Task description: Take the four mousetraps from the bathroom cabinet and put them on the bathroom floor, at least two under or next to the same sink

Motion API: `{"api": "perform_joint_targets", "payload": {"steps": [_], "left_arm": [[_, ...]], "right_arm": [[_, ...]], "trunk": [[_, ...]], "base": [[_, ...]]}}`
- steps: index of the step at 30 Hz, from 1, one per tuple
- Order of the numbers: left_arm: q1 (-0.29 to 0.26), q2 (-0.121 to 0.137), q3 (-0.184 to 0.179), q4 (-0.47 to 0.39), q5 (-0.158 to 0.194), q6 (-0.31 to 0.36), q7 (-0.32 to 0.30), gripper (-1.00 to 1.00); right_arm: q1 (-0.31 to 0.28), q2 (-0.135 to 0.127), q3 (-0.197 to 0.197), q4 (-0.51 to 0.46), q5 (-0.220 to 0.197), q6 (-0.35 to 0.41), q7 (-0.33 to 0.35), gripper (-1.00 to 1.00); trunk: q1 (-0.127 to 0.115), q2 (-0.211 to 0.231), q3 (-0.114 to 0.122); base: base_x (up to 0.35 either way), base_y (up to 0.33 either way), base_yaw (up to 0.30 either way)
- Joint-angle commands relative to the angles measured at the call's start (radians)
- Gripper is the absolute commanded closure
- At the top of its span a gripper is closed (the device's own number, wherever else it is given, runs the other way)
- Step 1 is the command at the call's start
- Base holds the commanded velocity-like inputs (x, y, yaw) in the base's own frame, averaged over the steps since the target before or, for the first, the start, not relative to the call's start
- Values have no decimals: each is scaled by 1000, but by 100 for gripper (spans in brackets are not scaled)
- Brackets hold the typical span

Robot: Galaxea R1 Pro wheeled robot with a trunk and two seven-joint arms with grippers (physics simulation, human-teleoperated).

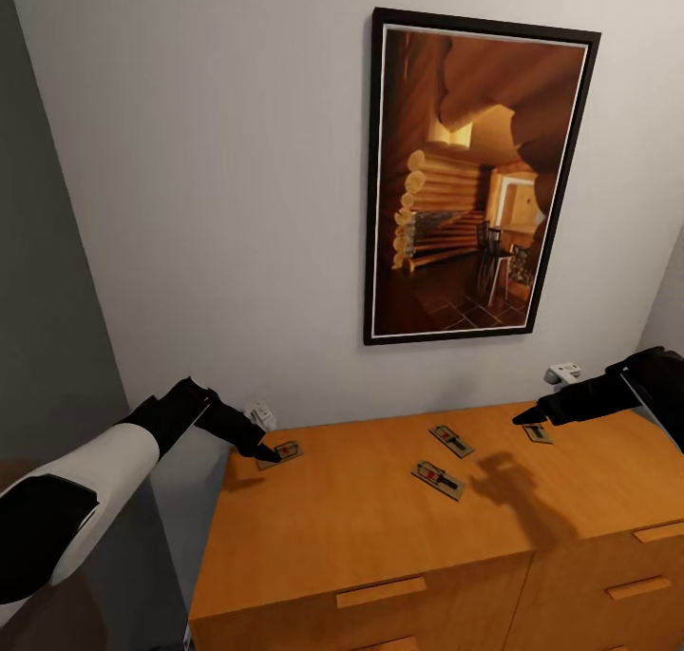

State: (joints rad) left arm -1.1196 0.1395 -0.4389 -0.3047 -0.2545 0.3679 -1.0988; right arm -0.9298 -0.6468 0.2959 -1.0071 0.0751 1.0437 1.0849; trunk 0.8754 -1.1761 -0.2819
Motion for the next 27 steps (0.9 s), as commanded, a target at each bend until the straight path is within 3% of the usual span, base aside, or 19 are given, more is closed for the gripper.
{"api": "perform_joint_targets", "payload": {"steps": [1, 12, 27], "left_arm": [[0, 0, 3, -2, -6, 10, -5, -100], [0, 1, 4, -2, -6, 11, -6, -100], [-1, 1, 5, -2, -6, 12, -5, -100]], "right_arm": [[-1, -1, 2, -1, 8, 4, 8, -100], [-1, -2, 3, -1, 8, 4, 8, -100], [-1, -2, 3, -1, 8, 4, 8, -100]], "trunk": [[0, -1, -1], [0, -1, -1], [58, -106, -48]], "base": [[0, 0, 0], [0, 0, 0], [0, 0, 0]]}}
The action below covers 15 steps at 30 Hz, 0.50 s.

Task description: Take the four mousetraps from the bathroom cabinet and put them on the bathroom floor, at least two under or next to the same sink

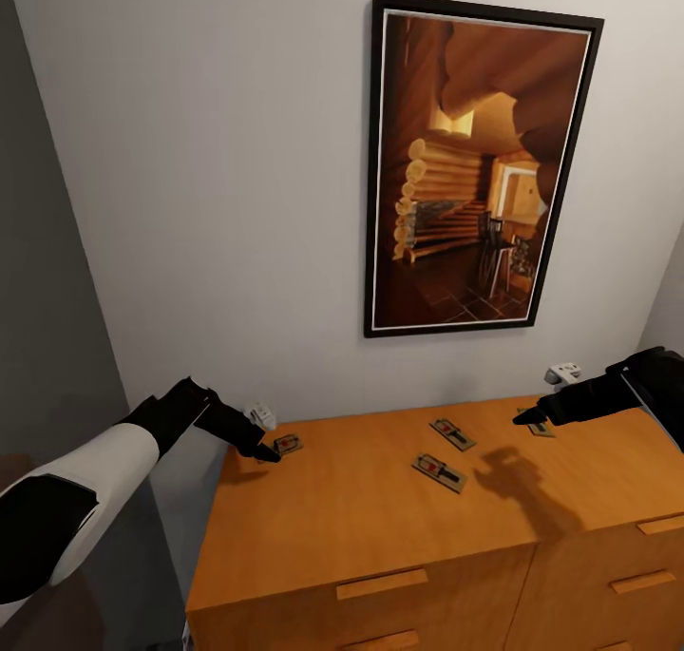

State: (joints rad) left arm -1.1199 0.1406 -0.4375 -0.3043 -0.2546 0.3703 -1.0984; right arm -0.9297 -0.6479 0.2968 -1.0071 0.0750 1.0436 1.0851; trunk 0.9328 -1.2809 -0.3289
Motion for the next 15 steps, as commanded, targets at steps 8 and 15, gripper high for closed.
{"api": "perform_joint_targets", "payload": {"steps": [8, 15], "left_arm": [[0, 0, 3, -2, -6, 10, -4, -100], [0, 0, 3, -2, -6, 11, -3, -100]], "right_arm": [[-1, -1, 1, -1, 8, 4, 8, -100], [-1, -1, 2, -1, 8, 4, 8, -100]], "trunk": [[31, -57, -27], [58, -106, -48]], "base": [[0, 0, 0], [0, 0, 0]]}}
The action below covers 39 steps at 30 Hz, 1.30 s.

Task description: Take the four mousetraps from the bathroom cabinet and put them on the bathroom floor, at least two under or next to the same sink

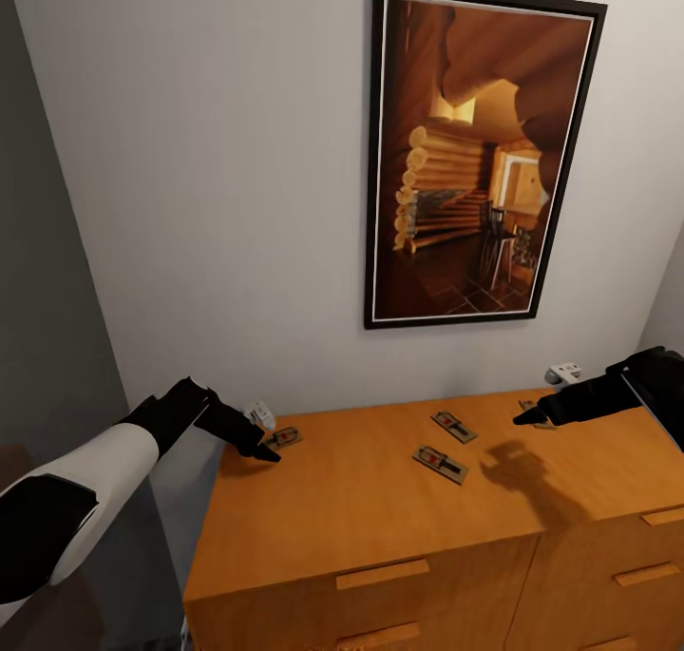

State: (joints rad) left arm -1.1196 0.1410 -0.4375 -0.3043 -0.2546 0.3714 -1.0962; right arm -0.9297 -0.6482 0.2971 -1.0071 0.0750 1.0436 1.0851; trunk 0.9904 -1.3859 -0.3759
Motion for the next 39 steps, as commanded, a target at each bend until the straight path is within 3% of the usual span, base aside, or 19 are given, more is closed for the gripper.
{"api": "perform_joint_targets", "payload": {"steps": [1, 8, 39], "left_arm": [[-1, 0, 3, -2, -6, 10, -5, -100], [0, 0, 3, -2, -6, 11, -4, -100], [0, -1, 3, -2, -6, 15, -2, -100]], "right_arm": [[-1, -1, 2, -1, 8, 4, 8, -100], [-1, -7, 2, -1, 8, 4, 8, -100], [-1, -28, 2, -1, 8, 4, 14, -100]], "trunk": [[4, -8, -5], [31, -57, -26], [31, -57, -26]], "base": [[0, 0, 0], [0, 0, 0], [0, 0, 0]]}}
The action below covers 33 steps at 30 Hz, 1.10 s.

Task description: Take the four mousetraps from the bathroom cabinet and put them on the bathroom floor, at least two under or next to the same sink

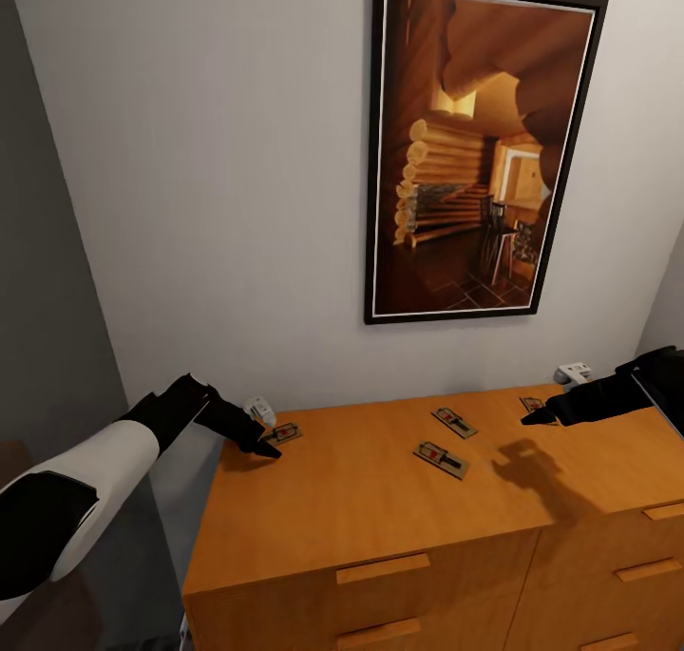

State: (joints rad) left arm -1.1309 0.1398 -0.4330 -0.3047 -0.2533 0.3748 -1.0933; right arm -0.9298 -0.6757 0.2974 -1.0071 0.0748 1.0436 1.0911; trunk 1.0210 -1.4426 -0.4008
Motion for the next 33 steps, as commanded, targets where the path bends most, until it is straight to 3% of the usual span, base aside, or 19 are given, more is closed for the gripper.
{"api": "perform_joint_targets", "payload": {"steps": [1, 24, 25, 33], "left_arm": [[11, 0, -1, -2, -7, 12, -5, -100], [11, 0, -2, -1, -8, 17, -9, -100], [11, 0, -2, -1, -8, 17, -9, 100], [11, 0, -3, -1, -14, 46, -6, 100]], "right_arm": [[-1, -1, 2, -1, 8, 4, 8, -100], [-1, -10, 2, -1, 8, 4, 30, -100], [-1, -11, 2, -1, 8, 4, 30, -100], [-1, -15, 2, -1, 8, 4, 30, -100]], "trunk": [[0, 0, -2], [0, 0, -2], [0, 0, -2], [0, 0, -2]], "base": [[0, 0, 0], [0, 0, 0], [0, 0, 0], [0, 0, 0]]}}
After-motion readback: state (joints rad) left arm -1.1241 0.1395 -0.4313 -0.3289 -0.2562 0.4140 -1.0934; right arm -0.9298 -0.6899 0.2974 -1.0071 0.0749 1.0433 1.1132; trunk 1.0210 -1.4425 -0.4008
